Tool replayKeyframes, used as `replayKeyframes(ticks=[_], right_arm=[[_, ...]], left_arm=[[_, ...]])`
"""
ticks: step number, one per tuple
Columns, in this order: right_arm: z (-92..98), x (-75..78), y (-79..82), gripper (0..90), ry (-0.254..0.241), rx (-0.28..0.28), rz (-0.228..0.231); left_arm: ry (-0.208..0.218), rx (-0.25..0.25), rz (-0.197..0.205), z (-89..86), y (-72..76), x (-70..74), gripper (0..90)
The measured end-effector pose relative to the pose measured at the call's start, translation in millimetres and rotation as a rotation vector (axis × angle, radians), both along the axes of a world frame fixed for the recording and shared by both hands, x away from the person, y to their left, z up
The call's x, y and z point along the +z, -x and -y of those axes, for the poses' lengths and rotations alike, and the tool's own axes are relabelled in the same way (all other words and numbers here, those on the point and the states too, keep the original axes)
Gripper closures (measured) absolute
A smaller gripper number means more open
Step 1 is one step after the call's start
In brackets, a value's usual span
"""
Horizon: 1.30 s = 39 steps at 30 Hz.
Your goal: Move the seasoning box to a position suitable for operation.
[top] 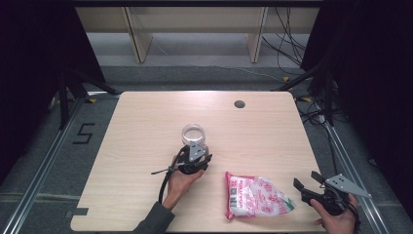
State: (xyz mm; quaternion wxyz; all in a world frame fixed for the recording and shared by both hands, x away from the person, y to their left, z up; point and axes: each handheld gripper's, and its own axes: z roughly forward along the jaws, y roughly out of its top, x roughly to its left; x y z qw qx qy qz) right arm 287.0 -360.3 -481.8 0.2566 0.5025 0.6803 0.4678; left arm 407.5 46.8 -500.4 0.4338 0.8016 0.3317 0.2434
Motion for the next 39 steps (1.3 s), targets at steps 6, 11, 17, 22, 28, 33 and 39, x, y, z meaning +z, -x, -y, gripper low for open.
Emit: replayKeyframes(ticks=[6,11,17,22,28,33,39], right_arm=[[-0.9,-0.6,0.7,25.0,-0.007,-0.009,-0.011],[0.4,-1.1,-0.6,24.9,0.014,0.004,0.012],[0.8,-2.2,-1.6,24.9,0.015,0.007,0.007],[0.1,-2.0,-1.3,24.9,0.011,0.01,0.0],[0.9,-2.4,-1.6,24.9,0.019,0.008,0.004],[0.0,-1.7,-0.4,24.9,0.006,0.008,-0.002],[-0.1,-1.9,-0.3,24.9,0.005,0.009,-0.007]], left_arm=[[0.021,0.026,-0.01,3.9,-4.9,0.2,78.4],[0.051,-0.019,-0.011,-4.0,-5.1,-1.4,81.3],[0.073,-0.032,-0.017,-22.6,4.5,-1.6,80.6],[0.055,-0.032,-0.001,-39.1,12.9,-1.2,79.0],[0.08,0.014,-0.026,-63.1,23.4,-1.8,77.0],[0.086,0.05,-0.025,-84.0,28.9,-1.9,74.9],[0.111,0.093,-0.024,-102.2,32.4,-2.9,73.8]])
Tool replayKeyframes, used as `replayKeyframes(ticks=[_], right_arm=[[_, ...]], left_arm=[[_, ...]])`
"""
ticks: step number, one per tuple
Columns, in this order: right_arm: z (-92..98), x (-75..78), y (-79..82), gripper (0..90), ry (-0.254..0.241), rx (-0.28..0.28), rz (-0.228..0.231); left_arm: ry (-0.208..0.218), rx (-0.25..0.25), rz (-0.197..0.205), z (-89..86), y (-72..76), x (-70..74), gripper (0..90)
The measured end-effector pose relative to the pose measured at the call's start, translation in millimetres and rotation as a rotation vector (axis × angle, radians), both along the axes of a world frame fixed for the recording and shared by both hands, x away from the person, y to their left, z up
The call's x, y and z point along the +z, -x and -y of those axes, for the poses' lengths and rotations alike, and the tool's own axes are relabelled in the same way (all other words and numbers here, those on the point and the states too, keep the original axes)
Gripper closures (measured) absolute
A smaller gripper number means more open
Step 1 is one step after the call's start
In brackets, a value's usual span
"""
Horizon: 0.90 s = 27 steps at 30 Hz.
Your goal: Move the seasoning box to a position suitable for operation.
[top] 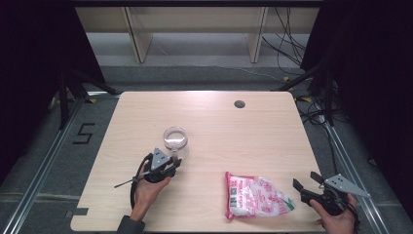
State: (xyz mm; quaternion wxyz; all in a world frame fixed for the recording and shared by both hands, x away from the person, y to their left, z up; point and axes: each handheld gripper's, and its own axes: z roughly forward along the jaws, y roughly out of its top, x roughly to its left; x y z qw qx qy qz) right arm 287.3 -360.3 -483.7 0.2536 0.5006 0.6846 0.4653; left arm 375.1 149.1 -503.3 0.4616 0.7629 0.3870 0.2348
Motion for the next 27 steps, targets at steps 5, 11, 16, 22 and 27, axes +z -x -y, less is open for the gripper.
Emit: replayKeyframes(ticks=[5,11,16,22,27], right_arm=[[0.4,-0.7,-0.9,24.9,0.01,0.001,0.004],[0.5,-0.8,-0.8,24.9,0.012,-0.002,0.006],[0.7,-0.5,-0.4,24.9,0.012,-0.002,0.005],[0.4,-0.8,-0.8,24.9,0.011,0.004,0.003],[0.2,-0.4,-0.3,24.9,0.003,0.012,0.001]], left_arm=[[0.003,0.053,0.016,-15.0,-0.2,-0.9,73.0],[-0.034,0.087,0.033,-29.7,-7.0,0.4,72.5],[-0.019,0.171,0.021,-36.9,-14.1,-0.7,72.6],[-0.003,0.241,0.013,-43.7,-24.1,-1.8,73.8],[-0.021,0.288,0.029,-48.4,-34.7,-3.0,75.5]])
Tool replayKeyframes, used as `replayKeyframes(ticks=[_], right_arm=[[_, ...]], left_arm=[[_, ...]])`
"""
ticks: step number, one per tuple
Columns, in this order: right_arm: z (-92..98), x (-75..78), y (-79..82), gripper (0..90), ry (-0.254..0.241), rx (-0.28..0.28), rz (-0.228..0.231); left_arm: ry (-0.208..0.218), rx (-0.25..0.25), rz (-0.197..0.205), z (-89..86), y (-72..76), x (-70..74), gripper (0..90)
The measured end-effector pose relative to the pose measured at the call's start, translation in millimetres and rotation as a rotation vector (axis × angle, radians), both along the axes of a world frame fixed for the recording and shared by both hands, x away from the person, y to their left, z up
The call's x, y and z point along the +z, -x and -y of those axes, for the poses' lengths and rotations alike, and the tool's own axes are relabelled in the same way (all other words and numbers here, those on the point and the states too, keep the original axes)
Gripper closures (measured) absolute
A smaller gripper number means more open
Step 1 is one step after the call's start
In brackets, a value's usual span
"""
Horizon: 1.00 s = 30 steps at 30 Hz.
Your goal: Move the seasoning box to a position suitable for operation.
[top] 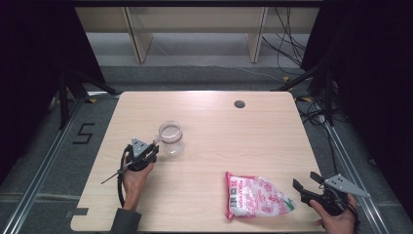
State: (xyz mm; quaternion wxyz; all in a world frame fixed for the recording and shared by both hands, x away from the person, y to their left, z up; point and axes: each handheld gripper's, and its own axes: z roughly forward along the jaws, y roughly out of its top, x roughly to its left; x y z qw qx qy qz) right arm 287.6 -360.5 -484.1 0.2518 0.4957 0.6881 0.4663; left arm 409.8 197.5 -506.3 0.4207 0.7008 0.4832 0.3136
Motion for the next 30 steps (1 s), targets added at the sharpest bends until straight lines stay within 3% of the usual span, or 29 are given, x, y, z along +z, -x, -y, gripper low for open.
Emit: replayKeyframes(ticks=[5,6,7,10,11,13,15,17,23,25,26,27,28,29,30], right_arm=[[-0.5,0.1,-0.7,24.9,0.005,0.002,0.005],[-2.2,0.2,1.6,24.9,-0.012,-0.02,-0.021],[-0.1,-0.3,-0.4,24.9,0.006,-0.003,0.004],[0.3,-0.4,-0.5,24.9,0.008,-0.004,0.003],[0.4,-0.3,-0.4,24.9,0.013,-0.005,0.011],[-2.4,0.6,1.4,24.9,-0.015,-0.016,-0.02],[-2.2,1.0,0.7,24.9,-0.006,-0.003,-0.023],[-1.4,0.2,-0.2,24.9,0.007,0.0,0.007],[-1.4,0.9,0.2,24.9,-0.005,-0.001,-0.007],[-1.4,0.6,-0.4,24.9,0.0,-0.003,-0.003],[-2.9,1.1,0.9,24.9,-0.023,-0.007,-0.023],[-0.6,0.4,-1.4,24.9,-0.002,0.017,0.001],[-2.6,1.0,0.8,24.9,-0.016,-0.001,-0.017],[-1.8,1.2,0.1,24.9,-0.007,0.007,-0.001],[-2.6,1.0,0.1,24.9,-0.013,0.005,-0.004]], left_arm=[[0.003,0.013,0.006,-2.8,-5.9,-0.5,77.0],[0.02,0.003,0.015,-4.7,-9.0,-2.0,77.2],[0.041,0.004,0.014,-5.4,-10.2,-2.6,77.2],[0.038,-0.005,0.015,-5.6,-10.6,-3.1,77.4],[0.024,-0.015,0.016,-4.1,-9.4,-2.6,77.3],[0.033,-0.036,0.022,0.1,-8.9,-3.6,77.4],[0.023,-0.066,0.033,7.6,-7.2,-4.1,77.6],[0.022,-0.092,0.03,13.9,-5.3,-3.5,77.8],[0.004,-0.166,0.035,33.8,2.0,-1.6,78.1],[0.001,-0.178,0.034,38.1,4.3,-1.6,78.1],[-0.002,-0.188,0.041,39.2,4.3,-1.3,78.0],[-0.008,-0.188,0.034,40.2,6.0,-0.5,78.0],[0.007,-0.19,0.032,42.4,7.5,-1.1,77.8],[0.005,-0.195,0.032,44.1,8.6,-1.1,77.7],[-0.013,-0.207,0.039,45.1,8.8,-0.5,77.6]])
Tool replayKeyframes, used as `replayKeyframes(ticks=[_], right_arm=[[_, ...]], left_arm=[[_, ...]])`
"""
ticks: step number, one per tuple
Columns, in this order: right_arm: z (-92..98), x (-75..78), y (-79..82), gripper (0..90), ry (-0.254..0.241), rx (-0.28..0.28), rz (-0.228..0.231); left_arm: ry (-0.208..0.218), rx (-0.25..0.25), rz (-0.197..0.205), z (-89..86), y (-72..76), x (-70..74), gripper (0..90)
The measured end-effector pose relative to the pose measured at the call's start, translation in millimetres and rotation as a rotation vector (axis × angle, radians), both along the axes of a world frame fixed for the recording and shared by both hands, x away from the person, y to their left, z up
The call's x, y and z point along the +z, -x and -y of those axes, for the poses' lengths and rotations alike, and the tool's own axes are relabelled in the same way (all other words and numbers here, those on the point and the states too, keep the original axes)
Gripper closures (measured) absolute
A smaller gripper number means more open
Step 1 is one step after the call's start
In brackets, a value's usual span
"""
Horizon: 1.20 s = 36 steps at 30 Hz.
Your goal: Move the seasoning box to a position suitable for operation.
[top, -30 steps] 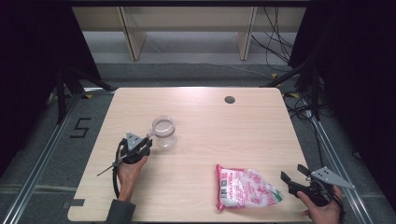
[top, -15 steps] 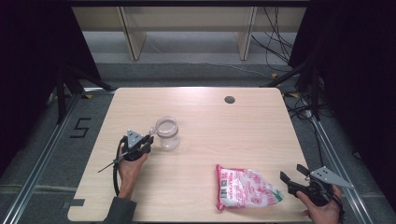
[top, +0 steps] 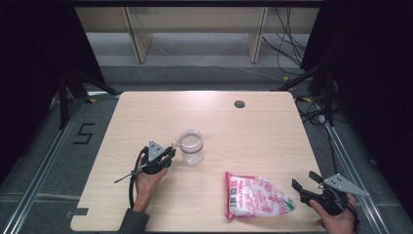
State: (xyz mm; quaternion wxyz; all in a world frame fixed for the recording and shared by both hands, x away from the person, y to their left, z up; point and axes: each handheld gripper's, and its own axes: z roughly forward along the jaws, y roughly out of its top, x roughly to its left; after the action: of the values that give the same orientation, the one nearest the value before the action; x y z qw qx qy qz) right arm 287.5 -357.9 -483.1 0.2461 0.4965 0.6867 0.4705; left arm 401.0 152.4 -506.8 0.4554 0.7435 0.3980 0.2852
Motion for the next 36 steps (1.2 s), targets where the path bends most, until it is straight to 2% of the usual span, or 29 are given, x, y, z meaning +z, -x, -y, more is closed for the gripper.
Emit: replayKeyframes(ticks=[2,3,4,5,6,7,8,10,11,12,13,14,15,16,19,20,21,22,23,25,27,29,30,36], right_arm=[[1.0,-0.3,-1.5,24.9,0.011,0.016,0.002],[-0.7,-0.1,0.0,24.9,-0.002,0.005,-0.01],[-0.2,-0.3,-0.3,24.9,0.007,0.0,-0.003],[-0.6,0.3,0.4,24.9,-0.005,-0.003,-0.011],[1.4,-0.2,-1.5,24.9,0.014,0.009,0.004],[1.4,-0.4,-1.6,24.9,0.014,0.009,0.005],[1.3,-0.3,-1.4,24.9,0.011,0.011,0.003],[1.5,-0.4,-1.5,24.9,0.014,0.01,0.005],[-0.4,0.2,0.2,24.9,-0.006,-0.004,-0.018],[0.0,-0.2,-0.6,24.9,0.003,0.001,-0.01],[-0.7,0.1,0.2,24.9,-0.003,-0.003,-0.025],[1.4,-0.3,-1.1,24.9,0.022,0.007,0.003],[0.8,-0.7,-1.1,24.9,0.003,0.014,-0.002],[0.8,-0.1,0.2,24.9,0.001,0.0,-0.008],[3.1,-1.1,-2.2,24.9,0.025,0.009,0.012],[3.0,-1.0,-2.1,24.9,0.026,0.007,0.01],[3.1,-1.3,-2.7,25.0,0.026,0.014,0.009],[0.7,-0.7,-0.8,24.9,0.008,-0.001,-0.013],[0.8,-0.9,-1.1,24.9,0.012,0.005,-0.01],[0.8,-0.8,-1.2,24.9,0.011,0.005,-0.009],[1.6,-1.3,-2.2,24.9,0.015,0.011,-0.003],[1.5,-0.4,-0.9,24.9,0.003,0.006,-0.023],[1.3,-0.9,-1.3,24.9,-0.005,0.005,-0.019],[3.5,-1.3,-3.0,24.9,0.012,0.015,-0.003]], left_arm=[[0.006,-0.008,0.001,2.6,0.1,-0.2,77.7],[-0.009,-0.008,0.004,3.1,0.4,0.4,77.7],[0.003,-0.012,0.002,4.9,0.7,-0.2,77.7],[0.003,-0.012,0.002,4.9,0.7,-0.2,77.7],[0.008,-0.022,0.003,8.0,1.6,-0.5,77.6],[-0.01,-0.02,0.009,10.3,2.7,-0.4,77.7],[-0.01,-0.02,0.009,10.3,2.7,-0.4,77.6],[-0.015,-0.048,0.019,16.1,4.3,-0.9,77.5],[-0.017,-0.046,0.016,18.4,5.4,-0.6,77.5],[-0.023,-0.061,0.027,20.6,4.8,-0.6,77.5],[-0.025,-0.066,0.024,23.3,5.7,-0.5,77.5],[-0.026,-0.072,0.022,25.8,6.5,-0.1,77.5],[-0.031,-0.083,0.025,27.2,6.2,0.0,77.5],[-0.016,-0.082,0.021,29.8,6.7,-0.6,77.6],[-0.019,-0.096,0.02,32.5,6.6,-0.5,77.6],[-0.035,-0.101,0.025,32.4,6.5,0.0,77.6],[-0.014,-0.104,0.013,32.9,6.3,-0.8,77.6],[-0.008,-0.107,0.013,32.5,5.6,-1.1,77.6],[-0.003,-0.108,0.016,32.0,4.4,-1.6,77.7],[-0.015,-0.109,0.026,31.6,2.9,-1.7,77.9],[-0.004,-0.113,0.018,32.8,1.6,-2.2,78.2],[0.0,-0.113,0.017,33.8,-1.5,-2.4,78.8],[0.006,-0.095,-0.004,35.2,-1.5,-2.9,79.2],[0.016,-0.097,-0.011,33.6,2.9,-3.2,79.2]])
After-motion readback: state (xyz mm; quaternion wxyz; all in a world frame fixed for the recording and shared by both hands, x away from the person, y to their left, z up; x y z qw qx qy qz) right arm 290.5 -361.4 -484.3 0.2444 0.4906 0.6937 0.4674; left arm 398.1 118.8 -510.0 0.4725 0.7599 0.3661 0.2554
